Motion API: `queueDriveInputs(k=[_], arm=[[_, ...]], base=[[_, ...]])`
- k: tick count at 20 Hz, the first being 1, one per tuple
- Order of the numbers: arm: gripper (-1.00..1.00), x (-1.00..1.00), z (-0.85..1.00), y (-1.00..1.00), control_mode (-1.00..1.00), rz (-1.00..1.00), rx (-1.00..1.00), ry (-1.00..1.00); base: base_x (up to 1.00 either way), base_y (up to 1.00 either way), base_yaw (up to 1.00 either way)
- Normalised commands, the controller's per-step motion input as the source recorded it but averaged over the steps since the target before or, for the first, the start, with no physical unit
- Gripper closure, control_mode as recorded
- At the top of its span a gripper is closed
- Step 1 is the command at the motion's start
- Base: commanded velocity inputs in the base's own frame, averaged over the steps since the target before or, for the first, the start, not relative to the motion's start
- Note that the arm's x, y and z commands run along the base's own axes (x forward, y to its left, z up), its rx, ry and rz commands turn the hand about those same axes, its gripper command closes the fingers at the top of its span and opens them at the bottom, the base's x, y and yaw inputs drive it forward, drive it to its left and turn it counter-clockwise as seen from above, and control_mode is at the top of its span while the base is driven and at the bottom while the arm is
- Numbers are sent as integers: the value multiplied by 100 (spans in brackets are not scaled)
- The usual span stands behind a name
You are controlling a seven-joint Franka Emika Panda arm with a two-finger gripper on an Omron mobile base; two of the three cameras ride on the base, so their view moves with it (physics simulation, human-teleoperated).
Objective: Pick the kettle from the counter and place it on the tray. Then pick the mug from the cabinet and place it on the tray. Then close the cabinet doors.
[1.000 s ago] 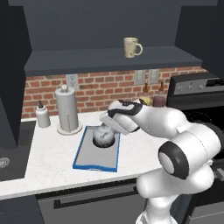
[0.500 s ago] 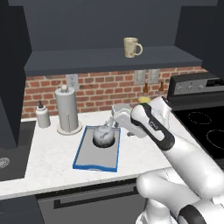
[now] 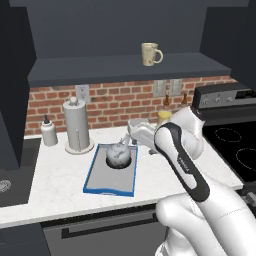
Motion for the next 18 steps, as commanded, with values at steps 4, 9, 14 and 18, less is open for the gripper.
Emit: queueDriveInputs(k=[4, 9, 14, 18], arm=[[-100, 20, 28, -17, -100, 12, -2, 1], [-100, 0, 97, -49, -100, 29, -20, -10], [-100, 0, 100, -42, -100, 19, -40, -11], [-100, 1, 100, -46, -100, 17, -45, -10]], base=[[0, 0, 0], [0, 0, 0], [0, 0, 0], [0, 0, 0]])
